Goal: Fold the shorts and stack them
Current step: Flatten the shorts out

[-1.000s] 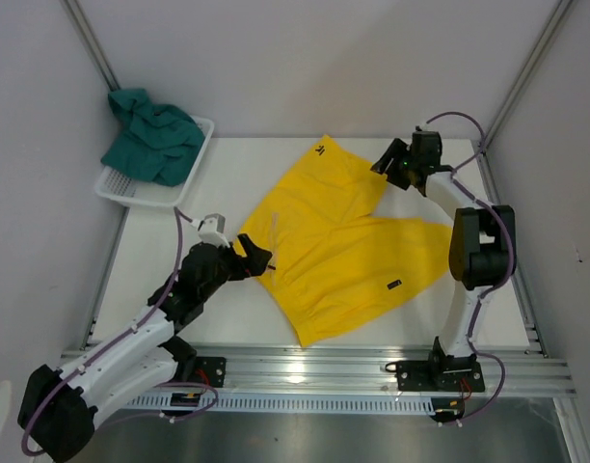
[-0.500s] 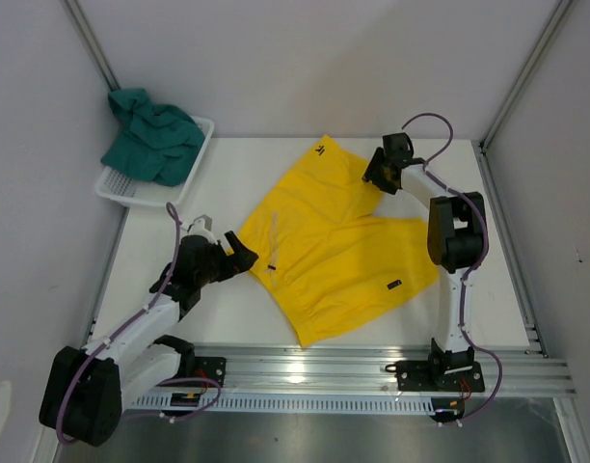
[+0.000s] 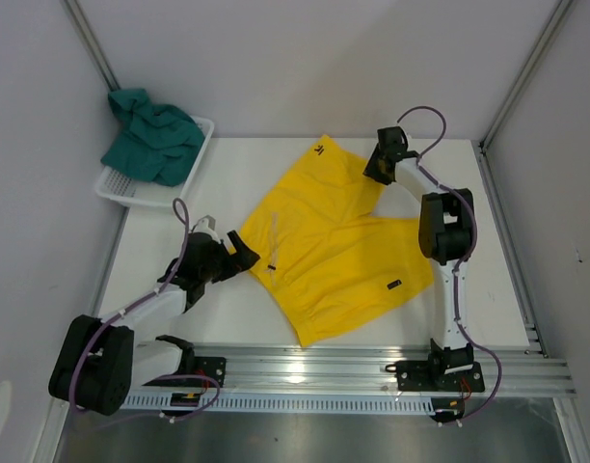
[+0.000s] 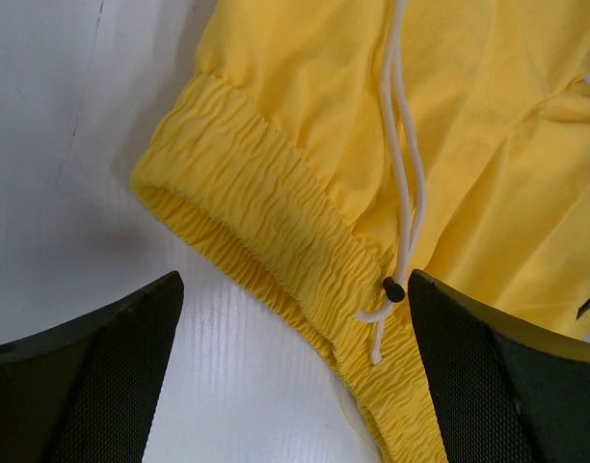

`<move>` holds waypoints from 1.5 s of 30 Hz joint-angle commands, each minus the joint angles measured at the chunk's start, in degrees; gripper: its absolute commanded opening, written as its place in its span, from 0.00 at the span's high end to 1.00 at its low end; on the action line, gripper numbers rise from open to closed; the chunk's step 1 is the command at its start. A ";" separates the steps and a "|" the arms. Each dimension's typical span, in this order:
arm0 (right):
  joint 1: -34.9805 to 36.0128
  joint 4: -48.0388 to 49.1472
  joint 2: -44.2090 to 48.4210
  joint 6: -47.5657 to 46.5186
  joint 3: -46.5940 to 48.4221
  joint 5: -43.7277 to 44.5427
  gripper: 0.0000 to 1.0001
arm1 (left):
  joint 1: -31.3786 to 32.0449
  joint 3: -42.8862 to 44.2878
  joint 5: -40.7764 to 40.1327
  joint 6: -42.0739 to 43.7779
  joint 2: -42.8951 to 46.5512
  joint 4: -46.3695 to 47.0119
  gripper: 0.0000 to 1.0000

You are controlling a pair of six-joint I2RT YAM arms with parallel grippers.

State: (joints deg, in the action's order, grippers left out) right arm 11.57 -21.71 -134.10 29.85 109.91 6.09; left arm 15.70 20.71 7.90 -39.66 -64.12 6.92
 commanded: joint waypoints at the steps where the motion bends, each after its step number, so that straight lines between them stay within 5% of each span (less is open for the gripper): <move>1: 0.38 -2.10 -2.12 -1.37 4.26 0.51 0.61 | -1.20 0.47 1.24 -0.95 -1.45 3.54 0.01; 3: 0.38 -2.63 -2.91 -1.72 5.40 -0.02 0.74 | -1.64 0.74 1.59 -0.86 -2.15 3.89 0.01; 4: 0.29 -2.89 -3.09 -1.55 5.67 0.06 0.94 | -1.90 0.82 1.59 -0.77 -2.33 3.89 0.01; 5: -0.06 -2.98 -3.01 -1.28 5.67 0.67 1.00 | -2.08 0.91 1.68 -0.68 -2.50 3.98 0.01; 10: -2.86 6.91 4.35 3.18 -5.18 -0.28 1.00 | -3.13 0.91 1.59 -0.68 -2.86 4.16 0.01; 18: -13.92 29.53 13.87 14.09 -28.42 -14.95 1.00 | -4.89 1.61 0.36 -2.61 -4.00 5.73 0.04; 23: -16.32 31.03 9.05 14.98 -27.82 -23.40 1.00 | -5.16 3.63 -1.39 -2.97 -7.15 6.79 0.06; 41: -15.53 31.12 8.95 12.34 -27.03 -23.75 1.00 | -5.25 14.71 8.36 -11.75 -28.07 24.54 0.19; 45: -15.53 31.29 9.12 12.34 -27.29 -23.84 1.00 | -5.25 16.64 7.13 -11.93 -30.19 25.07 0.36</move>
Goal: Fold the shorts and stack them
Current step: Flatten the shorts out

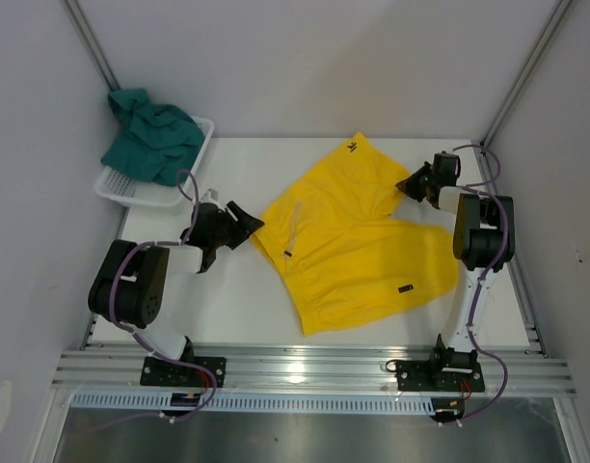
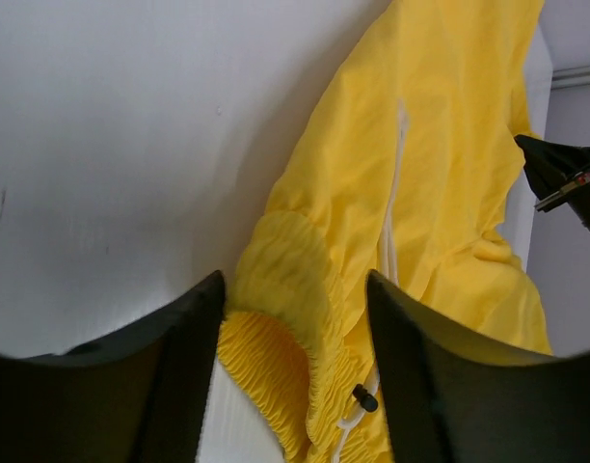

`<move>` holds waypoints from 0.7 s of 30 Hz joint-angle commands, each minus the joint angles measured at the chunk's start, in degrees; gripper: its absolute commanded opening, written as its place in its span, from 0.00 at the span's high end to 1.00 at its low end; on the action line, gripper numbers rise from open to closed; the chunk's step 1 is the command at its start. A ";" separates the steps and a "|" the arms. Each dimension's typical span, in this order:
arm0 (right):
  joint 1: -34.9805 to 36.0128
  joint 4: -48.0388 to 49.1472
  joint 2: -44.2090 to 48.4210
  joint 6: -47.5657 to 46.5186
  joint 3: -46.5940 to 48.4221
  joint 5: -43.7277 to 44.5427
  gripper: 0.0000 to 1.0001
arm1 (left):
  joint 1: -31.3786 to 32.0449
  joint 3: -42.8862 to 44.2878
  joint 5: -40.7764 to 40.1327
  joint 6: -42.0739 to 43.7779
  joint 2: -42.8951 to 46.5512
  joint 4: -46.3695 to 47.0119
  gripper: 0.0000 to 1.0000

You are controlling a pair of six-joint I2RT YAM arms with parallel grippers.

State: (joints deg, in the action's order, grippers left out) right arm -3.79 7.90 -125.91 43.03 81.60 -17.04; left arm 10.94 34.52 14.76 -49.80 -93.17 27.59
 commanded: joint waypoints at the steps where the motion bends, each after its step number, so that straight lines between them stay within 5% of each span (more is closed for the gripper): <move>1: -0.08 1.85 0.93 -0.84 0.93 -0.80 1.00 | -0.48 3.00 -0.26 -1.62 -1.58 4.75 0.42; 5: 0.10 1.94 0.75 -0.84 1.28 -0.98 1.00 | -0.57 3.97 -0.44 -1.53 -2.02 3.44 0.51; 11: 0.10 1.59 0.75 -1.01 1.54 -0.72 1.00 | -0.48 0.73 -3.15 -0.91 4.02 -2.98 0.26; 21: 0.10 1.59 0.75 -1.10 1.37 -0.54 1.00 | 0.13 -1.92 0.70 -3.64 6.68 -1.58 0.25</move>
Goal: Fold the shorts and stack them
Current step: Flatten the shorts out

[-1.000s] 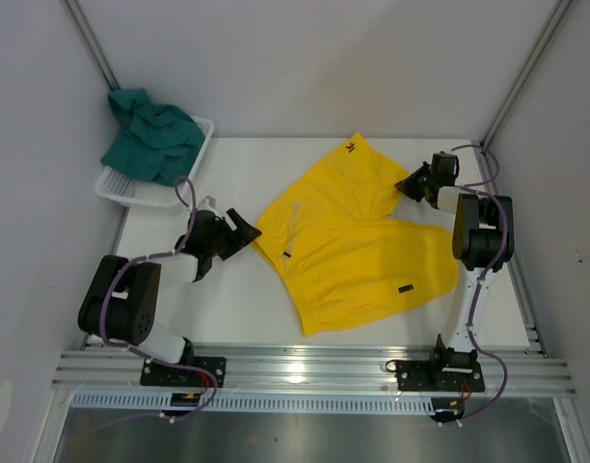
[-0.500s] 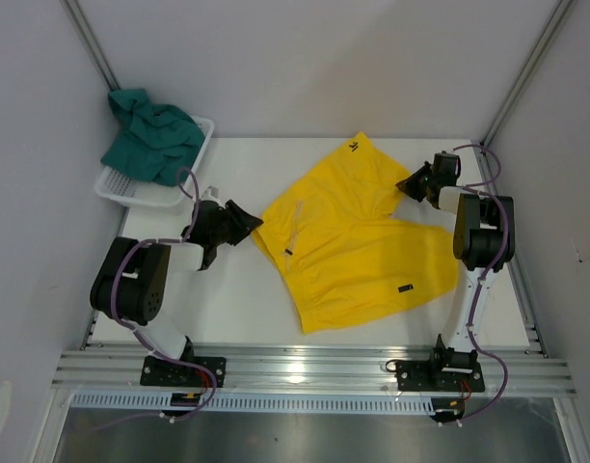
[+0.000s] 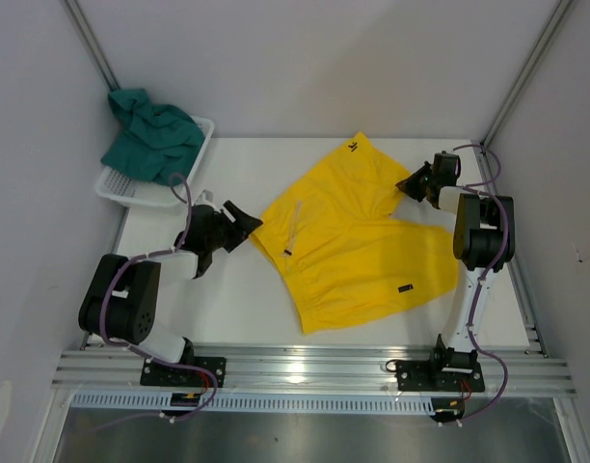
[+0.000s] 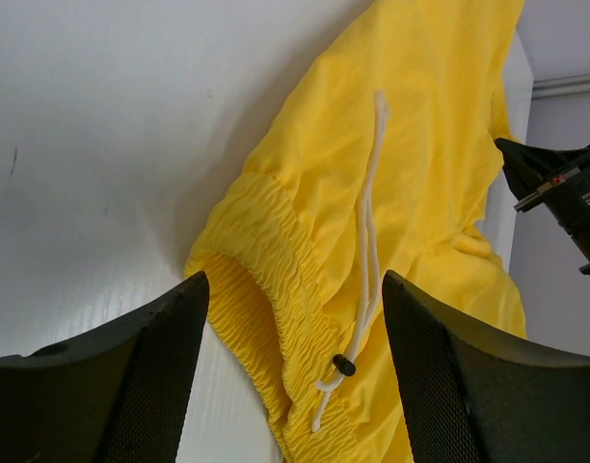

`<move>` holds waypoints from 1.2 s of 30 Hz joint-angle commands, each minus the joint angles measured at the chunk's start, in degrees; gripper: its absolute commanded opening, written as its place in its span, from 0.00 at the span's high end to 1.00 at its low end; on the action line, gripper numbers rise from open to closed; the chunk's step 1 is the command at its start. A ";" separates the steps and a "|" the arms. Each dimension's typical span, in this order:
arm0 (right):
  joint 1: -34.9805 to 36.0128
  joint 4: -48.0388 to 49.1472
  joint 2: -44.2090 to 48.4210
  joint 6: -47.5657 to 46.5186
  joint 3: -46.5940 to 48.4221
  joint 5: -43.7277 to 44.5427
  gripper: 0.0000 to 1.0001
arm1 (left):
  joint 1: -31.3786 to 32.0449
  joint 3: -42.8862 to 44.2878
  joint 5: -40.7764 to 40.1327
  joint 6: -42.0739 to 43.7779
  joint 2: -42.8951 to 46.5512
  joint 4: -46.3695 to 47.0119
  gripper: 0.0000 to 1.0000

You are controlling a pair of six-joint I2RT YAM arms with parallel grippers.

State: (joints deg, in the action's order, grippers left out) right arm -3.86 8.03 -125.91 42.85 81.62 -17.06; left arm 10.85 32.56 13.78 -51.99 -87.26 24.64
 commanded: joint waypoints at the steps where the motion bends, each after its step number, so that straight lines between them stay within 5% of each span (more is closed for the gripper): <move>1: 0.17 1.37 0.75 -0.84 1.34 -0.52 1.00 | 0.57 -0.04 1.51 -1.19 1.48 1.02 0.25; 8: 0.26 1.55 0.66 -1.01 1.26 -0.26 1.00 | 1.72 -0.39 0.19 -1.80 1.14 0.84 0.28; 19: 0.17 2.69 1.01 -0.67 0.29 -0.26 1.00 | 5.23 2.07 -2.09 -10.15 -11.25 15.68 0.45; 22: 0.17 4.79 1.36 -0.14 -1.11 -0.61 1.00 | 5.41 1.20 -5.16 -12.70 -13.54 19.90 0.57; 27: -0.01 8.92 1.72 0.83 -3.14 -1.83 1.00 | 5.41 -0.65 -11.57 -13.05 -13.20 26.85 0.98; 36: -4.66 14.03 0.84 5.32 -3.58 -6.50 1.00 | 3.56 -2.50 -15.80 -11.91 -10.91 26.34 1.00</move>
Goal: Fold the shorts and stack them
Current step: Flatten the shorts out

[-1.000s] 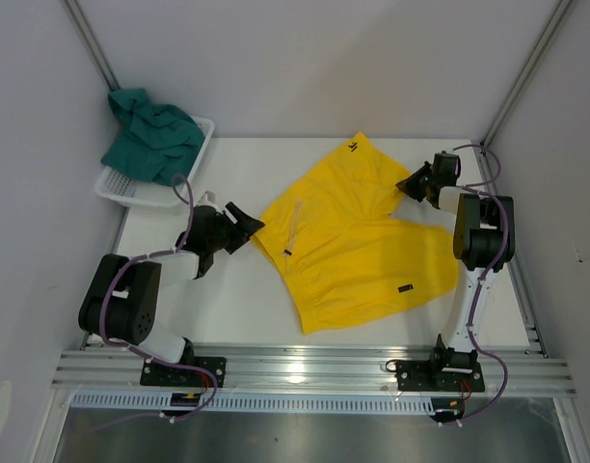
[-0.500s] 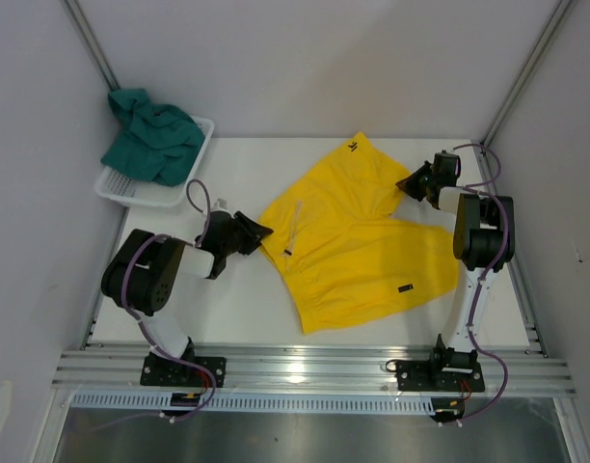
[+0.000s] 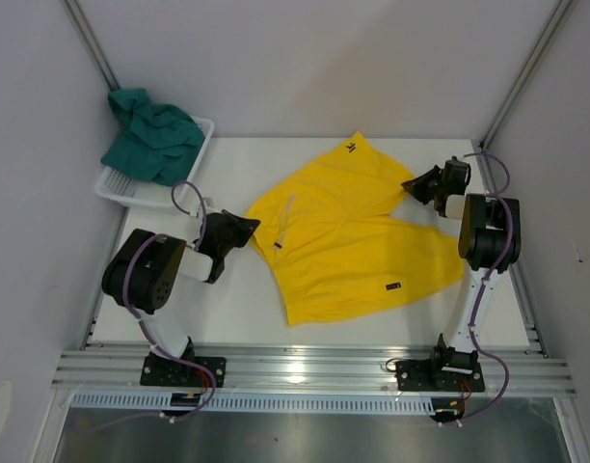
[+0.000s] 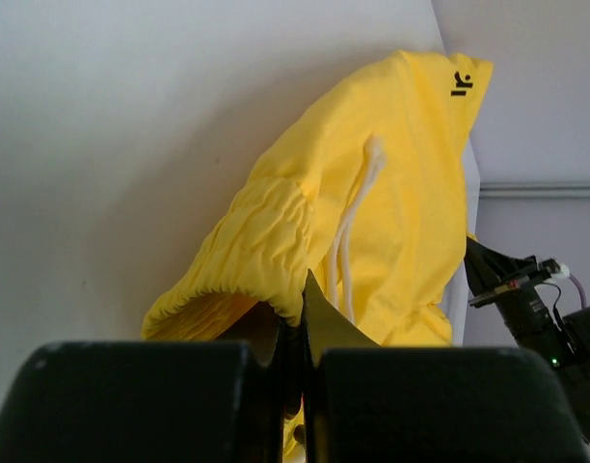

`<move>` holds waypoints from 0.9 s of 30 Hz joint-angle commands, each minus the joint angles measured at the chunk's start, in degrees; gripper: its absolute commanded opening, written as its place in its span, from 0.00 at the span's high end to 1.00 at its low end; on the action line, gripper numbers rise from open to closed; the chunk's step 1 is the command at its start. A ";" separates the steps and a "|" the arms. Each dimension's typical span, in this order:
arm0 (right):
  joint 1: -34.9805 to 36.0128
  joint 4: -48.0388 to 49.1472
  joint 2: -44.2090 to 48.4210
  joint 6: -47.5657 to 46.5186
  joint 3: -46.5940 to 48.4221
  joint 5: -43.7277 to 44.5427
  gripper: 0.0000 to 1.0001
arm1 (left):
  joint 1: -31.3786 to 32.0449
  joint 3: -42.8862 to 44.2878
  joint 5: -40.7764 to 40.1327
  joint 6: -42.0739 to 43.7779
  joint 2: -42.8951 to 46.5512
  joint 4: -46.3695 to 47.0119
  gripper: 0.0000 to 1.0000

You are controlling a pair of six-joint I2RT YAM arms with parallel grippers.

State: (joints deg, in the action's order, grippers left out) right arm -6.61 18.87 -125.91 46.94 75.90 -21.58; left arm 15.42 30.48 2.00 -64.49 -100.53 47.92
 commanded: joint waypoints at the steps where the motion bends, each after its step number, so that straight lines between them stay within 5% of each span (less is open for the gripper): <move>1: -2.00 2.49 0.75 0.88 2.84 -1.71 1.00 | -1.01 -0.42 -4.11 0.77 2.44 2.79 1.00; 14: -3.85 -3.23 -2.59 -0.27 9.36 -0.92 0.99 | -1.09 0.90 -4.99 2.70 2.80 -0.10 1.00; 17: -3.67 -1.12 -0.84 -1.06 6.64 -0.39 0.87 | -1.01 1.42 -4.90 3.14 2.62 -0.11 1.00; 18: -3.58 -1.47 -0.48 -1.49 6.28 0.05 0.79 | -1.01 2.56 -4.64 3.40 2.53 -1.07 1.00; 19: -3.50 -3.39 0.22 -2.02 6.28 1.18 0.60 | -1.01 3.18 -4.38 3.58 2.27 -1.60 1.00; 27: -3.58 -7.27 5.14 -5.62 4.44 3.30 0.38 | -2.84 14.51 -0.70 7.80 -2.56 -11.34 1.00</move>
State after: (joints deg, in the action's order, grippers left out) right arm -10.04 13.30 -126.82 44.42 80.95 -20.25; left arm 14.57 39.79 0.16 -60.23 -101.16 39.51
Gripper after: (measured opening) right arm 0.588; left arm 0.014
